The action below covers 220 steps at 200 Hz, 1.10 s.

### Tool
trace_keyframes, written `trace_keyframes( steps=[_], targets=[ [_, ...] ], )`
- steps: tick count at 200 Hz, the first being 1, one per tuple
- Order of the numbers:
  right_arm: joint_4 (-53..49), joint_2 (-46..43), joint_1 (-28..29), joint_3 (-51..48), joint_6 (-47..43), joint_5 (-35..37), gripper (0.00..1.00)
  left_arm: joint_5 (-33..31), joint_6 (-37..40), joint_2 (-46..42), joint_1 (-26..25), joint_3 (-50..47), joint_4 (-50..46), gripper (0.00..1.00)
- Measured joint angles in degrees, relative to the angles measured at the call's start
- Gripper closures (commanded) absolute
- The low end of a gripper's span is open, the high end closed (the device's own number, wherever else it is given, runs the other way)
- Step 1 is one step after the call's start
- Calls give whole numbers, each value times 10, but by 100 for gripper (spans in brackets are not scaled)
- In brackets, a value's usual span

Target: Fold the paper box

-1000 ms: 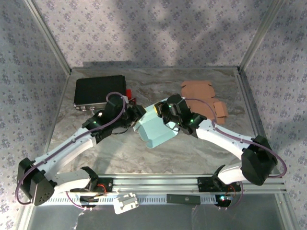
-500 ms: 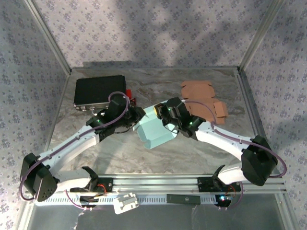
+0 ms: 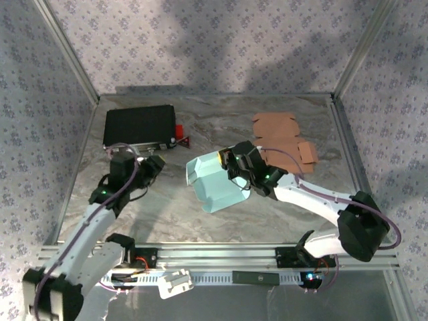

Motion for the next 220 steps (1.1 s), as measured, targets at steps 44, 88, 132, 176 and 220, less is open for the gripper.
trace_keyframes(
  steps=[44, 88, 132, 176, 220],
  targets=[
    [-11, -26, -8, -4, 54, 0, 100, 70, -20, 120, 4, -103, 167, 83],
    [-22, -50, -28, -14, 92, 0, 100, 99, -54, 226, -4, -132, 408, 85],
    [-19, -50, -46, -16, 114, -3, 100, 114, -110, 374, -35, -133, 619, 89],
    [-5, -49, -66, -28, 120, -16, 100, 113, -142, 408, -49, -136, 748, 82],
    [19, -38, -81, -39, 124, -29, 100, 113, -172, 492, -74, -128, 841, 84]
  ],
)
